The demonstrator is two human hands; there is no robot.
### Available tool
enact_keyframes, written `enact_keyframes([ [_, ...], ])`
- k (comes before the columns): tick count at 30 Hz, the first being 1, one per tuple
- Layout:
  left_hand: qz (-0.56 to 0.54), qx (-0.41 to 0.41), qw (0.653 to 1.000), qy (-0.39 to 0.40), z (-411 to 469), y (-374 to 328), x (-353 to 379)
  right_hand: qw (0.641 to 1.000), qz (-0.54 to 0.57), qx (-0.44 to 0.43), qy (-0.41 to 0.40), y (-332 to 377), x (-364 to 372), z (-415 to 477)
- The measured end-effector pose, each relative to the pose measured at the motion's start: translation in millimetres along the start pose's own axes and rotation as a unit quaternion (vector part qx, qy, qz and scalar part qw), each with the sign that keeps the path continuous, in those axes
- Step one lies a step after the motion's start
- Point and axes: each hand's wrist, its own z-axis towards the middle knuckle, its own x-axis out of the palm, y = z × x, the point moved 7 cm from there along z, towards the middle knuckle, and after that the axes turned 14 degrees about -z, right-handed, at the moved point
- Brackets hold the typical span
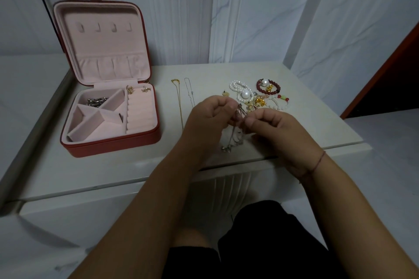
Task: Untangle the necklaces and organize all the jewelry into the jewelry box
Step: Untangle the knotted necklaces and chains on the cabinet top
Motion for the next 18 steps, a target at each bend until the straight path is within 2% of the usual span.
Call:
enact_keyframes([
  [3, -0.025, -0.011, 0.999, -0.021, 1, 2, -3, 0.998, 0.068, 0.021, -0.002, -1, 0, 0],
  [7, 0.001, 0.000, 0.999, -0.040, 3, 4, -7, 0.994, 0.094, 0.050, -0.033, -7, -6, 1],
  [11, 0.018, 0.017, 0.996, -0.084, 4, 2, -16, 0.979, 0.179, 0.086, -0.045, -12, -10, 1],
  [15, 0.046, 0.010, 0.992, -0.119, 2, 5, -23, 0.967, 0.236, 0.081, -0.058, -13, -16, 2],
  [18, 0.083, 0.011, 0.987, -0.137, 2, 8, -26, 0.972, 0.219, 0.054, -0.061, -10, -19, 1],
])
